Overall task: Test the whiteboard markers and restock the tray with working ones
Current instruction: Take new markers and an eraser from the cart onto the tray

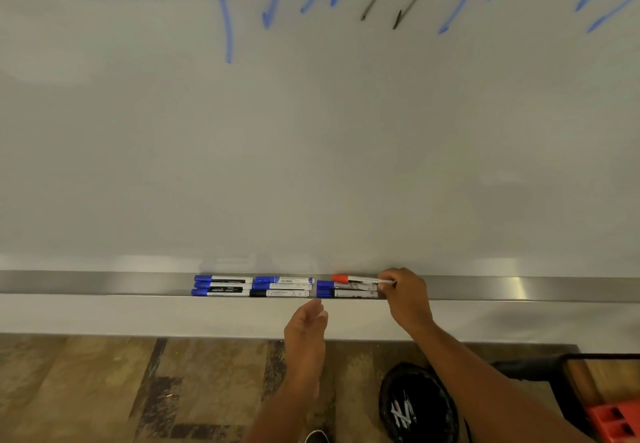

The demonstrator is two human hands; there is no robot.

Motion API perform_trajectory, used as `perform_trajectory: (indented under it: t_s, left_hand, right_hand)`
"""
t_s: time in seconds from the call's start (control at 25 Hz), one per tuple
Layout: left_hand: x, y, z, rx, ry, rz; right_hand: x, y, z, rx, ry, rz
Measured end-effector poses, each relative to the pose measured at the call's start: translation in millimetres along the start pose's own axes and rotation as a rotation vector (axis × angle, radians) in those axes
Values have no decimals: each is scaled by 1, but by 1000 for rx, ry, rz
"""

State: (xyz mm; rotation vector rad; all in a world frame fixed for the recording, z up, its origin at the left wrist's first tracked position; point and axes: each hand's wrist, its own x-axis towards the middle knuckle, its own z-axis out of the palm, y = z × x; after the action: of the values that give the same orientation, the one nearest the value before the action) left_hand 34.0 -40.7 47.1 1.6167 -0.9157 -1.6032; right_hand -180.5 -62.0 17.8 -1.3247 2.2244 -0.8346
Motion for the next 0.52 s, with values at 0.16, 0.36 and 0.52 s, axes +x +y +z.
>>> perform_trajectory:
  t_s: [0.16,0.36,0.52]
  left_hand:
    - [11,-1,-16,175,1,118]
    - [33,-10,-31,725,29,356]
    - [68,-17,-41,1186,-28,455]
  right_hand:
    - [1,5,18,-67,19,-14]
    - [-6,3,27,22,59,20]
    - [-10,-3,25,10,115,83]
